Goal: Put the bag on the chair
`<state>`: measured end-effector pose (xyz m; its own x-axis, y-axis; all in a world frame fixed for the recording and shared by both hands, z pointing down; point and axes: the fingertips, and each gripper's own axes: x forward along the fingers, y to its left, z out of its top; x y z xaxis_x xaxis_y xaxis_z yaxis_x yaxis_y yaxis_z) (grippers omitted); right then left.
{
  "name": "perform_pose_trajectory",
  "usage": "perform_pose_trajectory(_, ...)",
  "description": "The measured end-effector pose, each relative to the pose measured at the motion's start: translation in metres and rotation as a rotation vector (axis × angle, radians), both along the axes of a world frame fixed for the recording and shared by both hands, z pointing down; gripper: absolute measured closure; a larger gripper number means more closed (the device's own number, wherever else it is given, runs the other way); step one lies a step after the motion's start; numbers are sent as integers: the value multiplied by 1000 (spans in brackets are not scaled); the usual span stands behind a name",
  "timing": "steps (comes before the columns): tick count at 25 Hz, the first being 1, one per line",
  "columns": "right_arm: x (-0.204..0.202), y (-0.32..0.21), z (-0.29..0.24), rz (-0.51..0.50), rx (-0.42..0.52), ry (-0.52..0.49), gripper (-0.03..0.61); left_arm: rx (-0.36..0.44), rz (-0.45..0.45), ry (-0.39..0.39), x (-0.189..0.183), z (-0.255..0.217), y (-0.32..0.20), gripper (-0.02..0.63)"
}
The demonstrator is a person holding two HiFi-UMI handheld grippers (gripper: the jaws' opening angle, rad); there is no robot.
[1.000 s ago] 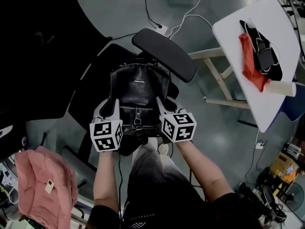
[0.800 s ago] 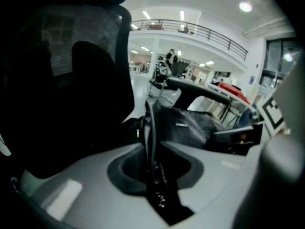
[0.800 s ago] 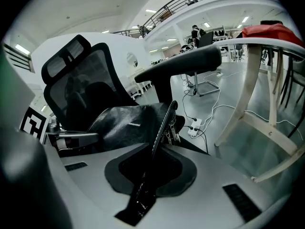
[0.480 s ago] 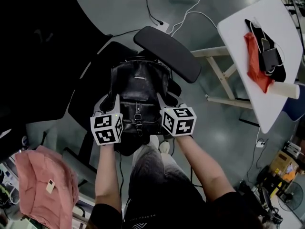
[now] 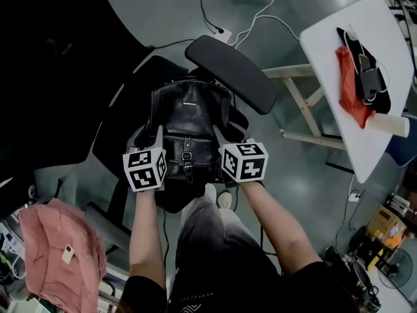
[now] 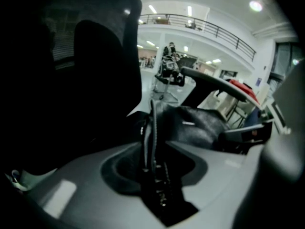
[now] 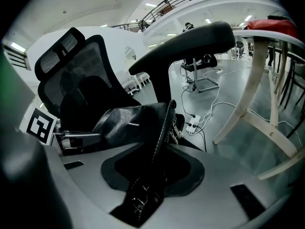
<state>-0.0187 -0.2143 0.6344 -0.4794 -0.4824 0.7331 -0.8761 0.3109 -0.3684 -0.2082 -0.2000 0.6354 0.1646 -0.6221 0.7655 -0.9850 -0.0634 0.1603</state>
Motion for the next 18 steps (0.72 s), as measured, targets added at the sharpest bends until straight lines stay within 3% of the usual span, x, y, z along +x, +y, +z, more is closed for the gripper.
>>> perform_pose_trajectory(5,2,0,-1,-1,4,7,460,-13,-19,-13,-3,1,0,444)
perform_pose_trajectory(9,6,2,-5,1,13,18,425,-19,-39,-68,-7,0,2,413)
perform_pose_trajectory(13,11,3,-14,-1,42,21,423,-2,-49,-127,-10,-6,5,382)
perform_pose_trajectory(18,9,7,-30,-27,89,11,426,8,-50,-142,-9,-15,14,379)
